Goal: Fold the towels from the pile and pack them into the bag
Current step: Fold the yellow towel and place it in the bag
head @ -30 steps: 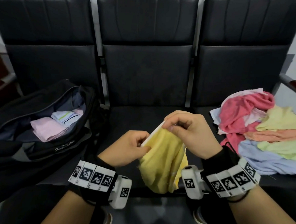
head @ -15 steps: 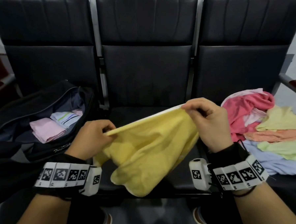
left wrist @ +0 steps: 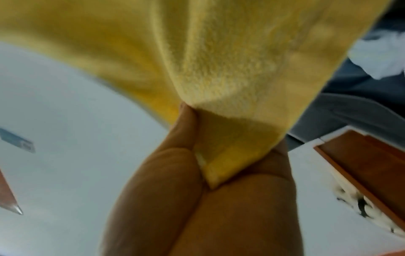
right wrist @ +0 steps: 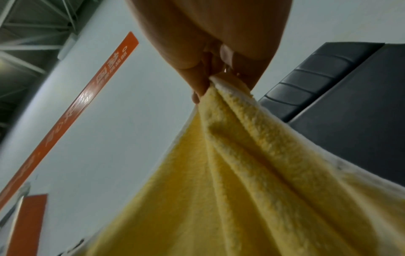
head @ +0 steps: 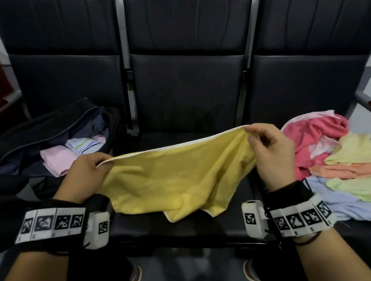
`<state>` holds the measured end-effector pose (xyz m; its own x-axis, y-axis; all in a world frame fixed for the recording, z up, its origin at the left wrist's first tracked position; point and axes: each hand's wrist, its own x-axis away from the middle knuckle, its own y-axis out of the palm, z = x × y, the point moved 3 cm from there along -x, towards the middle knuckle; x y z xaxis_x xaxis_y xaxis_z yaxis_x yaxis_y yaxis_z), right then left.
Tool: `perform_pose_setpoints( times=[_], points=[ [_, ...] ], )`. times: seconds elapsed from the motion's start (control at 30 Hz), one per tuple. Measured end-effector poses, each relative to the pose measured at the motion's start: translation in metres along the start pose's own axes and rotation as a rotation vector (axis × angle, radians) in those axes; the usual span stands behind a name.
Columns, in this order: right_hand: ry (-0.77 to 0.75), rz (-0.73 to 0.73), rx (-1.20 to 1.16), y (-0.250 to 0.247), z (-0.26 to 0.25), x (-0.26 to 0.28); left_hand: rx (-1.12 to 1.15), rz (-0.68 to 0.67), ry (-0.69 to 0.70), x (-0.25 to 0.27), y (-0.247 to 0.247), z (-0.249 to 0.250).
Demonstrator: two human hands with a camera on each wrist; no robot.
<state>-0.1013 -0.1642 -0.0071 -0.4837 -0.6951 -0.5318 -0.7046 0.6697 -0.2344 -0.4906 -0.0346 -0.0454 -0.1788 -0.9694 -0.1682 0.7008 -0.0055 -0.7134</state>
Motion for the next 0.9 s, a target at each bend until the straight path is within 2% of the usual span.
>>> perform_pose_setpoints(
  times=[0.1, 0.2, 0.33, 0.43, 0.57, 0.73, 0.9],
  points=[
    [-0.022, -0.084, 0.009, 0.018, -0.002, 0.009, 0.17, 0.021, 0.049, 0.004, 0.022, 0.03],
    [-0.088, -0.268, -0.018, 0.044, -0.011, 0.02, 0.362, -0.121, 0.101, 0.012, 0.057, 0.071],
    [-0.174, -0.51, -0.063, 0.068, -0.022, 0.035, 0.404, -0.288, 0.326, 0.027, 0.09, 0.12],
    [-0.21, -0.549, -0.052, 0.068, -0.022, 0.038, 0.372, -0.348, 0.383, 0.033, 0.101, 0.132],
    [-0.213, -0.576, 0.007, 0.063, -0.018, 0.041, 0.359, -0.435, 0.347, 0.036, 0.108, 0.126],
    [-0.123, -0.533, 0.139, 0.062, -0.003, 0.048, 0.391, -0.286, 0.287, 0.032, 0.103, 0.117],
    [-0.019, -0.588, 0.323, 0.056, 0.023, 0.054, 0.429, -0.194, 0.291, 0.03, 0.087, 0.111]
  ],
)
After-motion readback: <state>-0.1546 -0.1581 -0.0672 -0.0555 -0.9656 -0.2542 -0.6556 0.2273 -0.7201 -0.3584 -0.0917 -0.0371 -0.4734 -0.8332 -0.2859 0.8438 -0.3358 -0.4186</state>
